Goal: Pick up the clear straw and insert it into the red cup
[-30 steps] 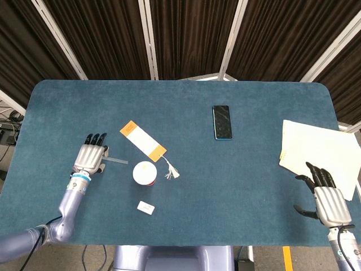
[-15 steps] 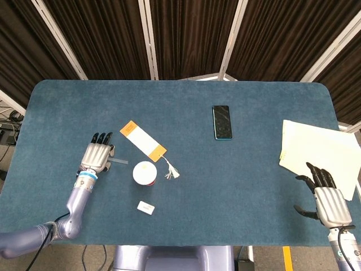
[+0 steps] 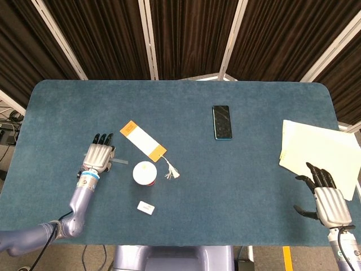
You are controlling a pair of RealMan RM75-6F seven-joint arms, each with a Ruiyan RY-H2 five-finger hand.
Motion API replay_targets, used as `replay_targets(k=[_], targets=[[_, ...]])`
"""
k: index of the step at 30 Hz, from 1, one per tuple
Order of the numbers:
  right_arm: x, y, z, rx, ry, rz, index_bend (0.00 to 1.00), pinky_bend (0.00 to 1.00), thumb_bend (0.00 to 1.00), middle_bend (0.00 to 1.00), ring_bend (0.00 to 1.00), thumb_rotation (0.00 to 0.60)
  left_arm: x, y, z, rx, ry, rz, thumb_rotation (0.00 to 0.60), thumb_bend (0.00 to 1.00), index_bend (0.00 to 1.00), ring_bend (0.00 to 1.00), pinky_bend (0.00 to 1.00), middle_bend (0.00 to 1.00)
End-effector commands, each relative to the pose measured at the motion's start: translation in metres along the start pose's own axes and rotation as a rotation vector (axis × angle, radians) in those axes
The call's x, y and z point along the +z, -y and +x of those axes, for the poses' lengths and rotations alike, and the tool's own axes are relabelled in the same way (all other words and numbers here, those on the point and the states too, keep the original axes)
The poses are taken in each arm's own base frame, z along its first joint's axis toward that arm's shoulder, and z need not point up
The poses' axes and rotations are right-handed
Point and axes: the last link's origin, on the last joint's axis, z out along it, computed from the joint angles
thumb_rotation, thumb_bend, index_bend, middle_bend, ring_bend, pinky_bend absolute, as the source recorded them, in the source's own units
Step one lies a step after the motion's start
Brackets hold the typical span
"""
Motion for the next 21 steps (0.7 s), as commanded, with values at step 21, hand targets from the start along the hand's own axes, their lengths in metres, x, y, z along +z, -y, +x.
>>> replay_targets(k=[21], targets=[[-0.0006, 0.0010, -0.0003, 0.000, -0.005, 0.007, 0.25, 0.00, 0.15, 0.00, 0.00, 0.600, 0.0006, -0.0080, -0.0066, -0.025, 0.006, -0.002, 0.600, 0.39, 0.55, 0.00, 0.00, 0.00]])
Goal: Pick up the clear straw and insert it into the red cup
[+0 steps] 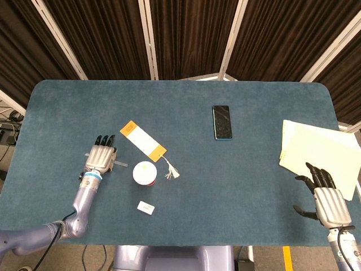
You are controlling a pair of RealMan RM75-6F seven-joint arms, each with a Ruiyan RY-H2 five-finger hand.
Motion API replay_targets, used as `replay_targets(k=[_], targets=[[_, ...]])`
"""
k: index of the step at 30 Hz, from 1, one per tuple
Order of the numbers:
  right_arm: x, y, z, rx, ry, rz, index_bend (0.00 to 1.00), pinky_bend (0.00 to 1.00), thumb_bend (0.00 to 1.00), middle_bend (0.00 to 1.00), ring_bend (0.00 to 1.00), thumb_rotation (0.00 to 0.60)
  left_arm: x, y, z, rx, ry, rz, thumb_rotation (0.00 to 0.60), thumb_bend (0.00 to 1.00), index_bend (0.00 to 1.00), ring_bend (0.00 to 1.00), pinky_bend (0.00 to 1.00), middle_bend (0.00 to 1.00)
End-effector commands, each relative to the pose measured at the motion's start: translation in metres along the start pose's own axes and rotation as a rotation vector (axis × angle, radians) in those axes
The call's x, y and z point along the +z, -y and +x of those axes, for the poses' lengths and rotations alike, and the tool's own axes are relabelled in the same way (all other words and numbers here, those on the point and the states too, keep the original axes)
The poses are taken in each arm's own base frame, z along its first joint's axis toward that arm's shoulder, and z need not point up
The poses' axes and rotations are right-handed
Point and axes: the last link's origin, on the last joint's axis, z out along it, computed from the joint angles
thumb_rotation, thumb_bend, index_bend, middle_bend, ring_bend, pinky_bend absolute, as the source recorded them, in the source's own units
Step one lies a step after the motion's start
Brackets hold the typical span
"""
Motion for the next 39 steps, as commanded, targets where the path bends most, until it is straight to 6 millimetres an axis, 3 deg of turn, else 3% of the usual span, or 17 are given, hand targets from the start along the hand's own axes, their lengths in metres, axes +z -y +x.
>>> replay_targets(k=[1, 7, 14, 21, 27, 32, 39], targets=[[0.000, 0.000, 0.000, 0.000, -0.001, 0.001, 0.25, 0.00, 0.15, 0.00, 0.00, 0.600, -0.001, 0.000, 0.000, -0.003, -0.002, -0.001, 0.600, 0.39, 0.55, 0.00, 0.00, 0.00], [0.000, 0.000, 0.000, -0.001, -0.001, 0.000, 0.25, 0.00, 0.15, 0.00, 0.00, 0.600, -0.005, 0.000, 0.014, -0.040, -0.041, -0.015, 0.600, 0.39, 0.55, 0.00, 0.00, 0.00], [0.000, -0.001, 0.000, -0.005, -0.001, -0.002, 0.25, 0.00, 0.15, 0.00, 0.00, 0.600, -0.022, 0.002, 0.061, -0.195, -0.140, -0.056, 0.600, 0.39, 0.55, 0.00, 0.00, 0.00], [0.000, 0.000, -0.001, -0.013, 0.001, -0.002, 0.25, 0.00, 0.15, 0.00, 0.00, 0.600, -0.053, 0.000, 0.109, -0.459, -0.194, -0.117, 0.600, 0.39, 0.55, 0.00, 0.00, 0.00], [0.000, 0.000, -0.002, -0.018, 0.001, -0.003, 0.25, 0.00, 0.14, 0.00, 0.00, 0.600, -0.075, -0.009, 0.138, -0.637, -0.233, -0.185, 0.600, 0.39, 0.55, 0.00, 0.00, 0.00], [0.000, 0.000, -0.002, -0.018, 0.002, -0.005, 0.25, 0.00, 0.15, 0.00, 0.00, 0.600, -0.090, -0.024, 0.147, -0.860, -0.211, -0.266, 0.600, 0.39, 0.55, 0.00, 0.00, 0.00], [0.000, 0.000, -0.002, -0.017, 0.004, -0.006, 0.25, 0.00, 0.15, 0.00, 0.00, 0.600, -0.097, -0.042, 0.140, -1.113, -0.100, -0.338, 0.600, 0.39, 0.55, 0.00, 0.00, 0.00]])
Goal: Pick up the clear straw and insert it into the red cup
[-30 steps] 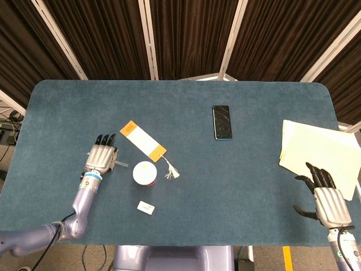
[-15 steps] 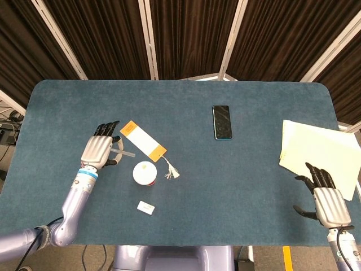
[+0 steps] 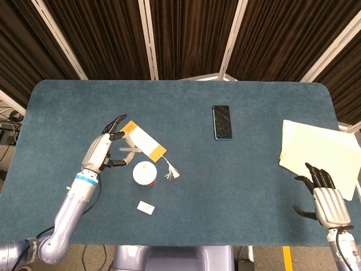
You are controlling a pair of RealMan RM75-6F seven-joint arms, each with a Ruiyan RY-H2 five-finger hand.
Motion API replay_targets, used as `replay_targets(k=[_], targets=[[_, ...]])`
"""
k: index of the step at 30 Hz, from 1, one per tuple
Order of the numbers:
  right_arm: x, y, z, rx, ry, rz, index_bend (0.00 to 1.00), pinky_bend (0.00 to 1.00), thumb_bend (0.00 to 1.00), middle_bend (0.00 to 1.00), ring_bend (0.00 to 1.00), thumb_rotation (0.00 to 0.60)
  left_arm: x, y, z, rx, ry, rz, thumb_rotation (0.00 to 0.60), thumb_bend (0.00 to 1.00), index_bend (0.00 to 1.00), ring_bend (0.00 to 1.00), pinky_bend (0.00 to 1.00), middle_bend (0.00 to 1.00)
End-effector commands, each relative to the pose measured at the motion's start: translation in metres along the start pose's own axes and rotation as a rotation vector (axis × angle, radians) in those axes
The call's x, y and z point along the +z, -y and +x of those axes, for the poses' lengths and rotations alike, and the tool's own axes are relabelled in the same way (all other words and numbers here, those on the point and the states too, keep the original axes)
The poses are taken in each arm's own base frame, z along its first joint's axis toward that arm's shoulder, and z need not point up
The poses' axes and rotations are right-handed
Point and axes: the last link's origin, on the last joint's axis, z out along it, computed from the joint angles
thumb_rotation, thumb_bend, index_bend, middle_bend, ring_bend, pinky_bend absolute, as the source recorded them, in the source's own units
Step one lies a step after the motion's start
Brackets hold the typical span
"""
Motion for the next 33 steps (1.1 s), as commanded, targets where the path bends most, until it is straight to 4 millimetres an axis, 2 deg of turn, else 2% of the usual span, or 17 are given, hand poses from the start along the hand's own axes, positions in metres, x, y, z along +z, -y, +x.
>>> replay_targets(k=[1, 6, 17, 26, 33], targets=[[0.000, 0.000, 0.000, 0.001, 0.001, -0.001, 0.25, 0.00, 0.15, 0.00, 0.00, 0.600, -0.006, -0.005, -0.013, -0.145, 0.055, -0.010, 0.600, 0.39, 0.55, 0.00, 0.00, 0.00], [0.000, 0.000, 0.000, 0.002, 0.002, 0.000, 0.25, 0.00, 0.15, 0.00, 0.00, 0.600, -0.009, -0.005, -0.023, -0.214, 0.089, -0.016, 0.600, 0.39, 0.55, 0.00, 0.00, 0.00], [0.000, 0.000, 0.000, 0.002, 0.005, -0.001, 0.25, 0.00, 0.15, 0.00, 0.00, 0.600, -0.013, -0.011, -0.029, -0.299, 0.103, -0.043, 0.600, 0.39, 0.55, 0.00, 0.00, 0.00], [0.000, 0.000, -0.001, 0.001, 0.006, -0.004, 0.25, 0.00, 0.15, 0.00, 0.00, 0.600, -0.021, -0.014, -0.030, -0.327, 0.120, -0.043, 0.600, 0.39, 0.55, 0.00, 0.00, 0.00], [0.000, 0.000, -0.001, 0.000, 0.006, -0.004, 0.25, 0.00, 0.15, 0.00, 0.00, 0.600, -0.025, -0.010, -0.023, -0.326, 0.104, -0.036, 0.600, 0.39, 0.55, 0.00, 0.00, 0.00]])
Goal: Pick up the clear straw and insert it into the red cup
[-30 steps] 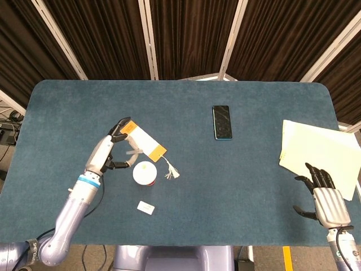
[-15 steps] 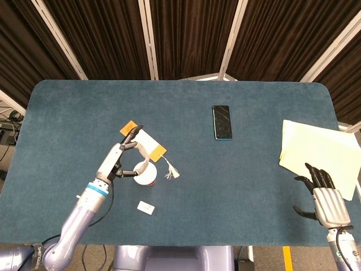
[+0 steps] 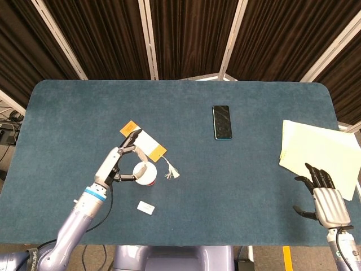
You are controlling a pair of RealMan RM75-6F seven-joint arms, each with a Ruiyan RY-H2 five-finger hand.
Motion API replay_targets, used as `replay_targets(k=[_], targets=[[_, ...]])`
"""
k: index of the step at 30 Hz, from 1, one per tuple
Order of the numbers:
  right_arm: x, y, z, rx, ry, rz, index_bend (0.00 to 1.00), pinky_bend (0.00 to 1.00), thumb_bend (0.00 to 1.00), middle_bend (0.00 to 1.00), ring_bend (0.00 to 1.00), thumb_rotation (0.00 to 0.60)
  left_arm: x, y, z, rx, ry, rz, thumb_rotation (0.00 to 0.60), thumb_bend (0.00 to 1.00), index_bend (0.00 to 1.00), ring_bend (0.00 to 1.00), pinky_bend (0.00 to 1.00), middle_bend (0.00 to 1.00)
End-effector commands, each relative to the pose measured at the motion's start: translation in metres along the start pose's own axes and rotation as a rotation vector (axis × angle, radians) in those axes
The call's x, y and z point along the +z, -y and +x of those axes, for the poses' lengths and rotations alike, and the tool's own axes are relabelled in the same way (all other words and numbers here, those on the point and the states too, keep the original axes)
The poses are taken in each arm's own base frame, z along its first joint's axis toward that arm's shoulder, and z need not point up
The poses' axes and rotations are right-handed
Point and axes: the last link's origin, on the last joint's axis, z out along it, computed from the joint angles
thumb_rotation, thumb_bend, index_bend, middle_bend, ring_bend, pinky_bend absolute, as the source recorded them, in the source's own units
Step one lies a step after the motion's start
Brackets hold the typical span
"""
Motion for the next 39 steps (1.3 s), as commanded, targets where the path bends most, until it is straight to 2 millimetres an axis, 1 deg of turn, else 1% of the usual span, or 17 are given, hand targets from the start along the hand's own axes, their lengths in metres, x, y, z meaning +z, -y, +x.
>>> replay_targets(k=[1, 8, 17, 29, 39], targets=[[0.000, 0.000, 0.000, -0.001, 0.000, 0.000, 0.25, 0.00, 0.15, 0.00, 0.00, 0.600, 0.000, 0.002, 0.003, 0.005, -0.008, 0.003, 0.600, 0.39, 0.55, 0.00, 0.00, 0.00], [0.000, 0.000, 0.000, -0.001, 0.002, -0.001, 0.25, 0.00, 0.15, 0.00, 0.00, 0.600, 0.005, 0.015, 0.011, 0.012, -0.028, 0.038, 0.600, 0.39, 0.56, 0.00, 0.00, 0.00], [0.000, 0.000, 0.000, -0.001, 0.002, -0.001, 0.25, 0.00, 0.14, 0.00, 0.00, 0.600, 0.011, 0.027, 0.007, 0.009, -0.010, 0.059, 0.600, 0.39, 0.56, 0.00, 0.00, 0.00], [0.000, 0.000, -0.001, -0.001, 0.003, 0.000, 0.25, 0.00, 0.15, 0.00, 0.00, 0.600, 0.010, 0.025, 0.005, -0.002, -0.003, 0.039, 0.600, 0.39, 0.56, 0.00, 0.00, 0.00], [0.000, 0.000, -0.001, -0.001, 0.004, 0.000, 0.25, 0.00, 0.15, 0.00, 0.00, 0.600, 0.014, 0.022, 0.003, -0.016, -0.002, 0.015, 0.600, 0.39, 0.56, 0.00, 0.00, 0.00]])
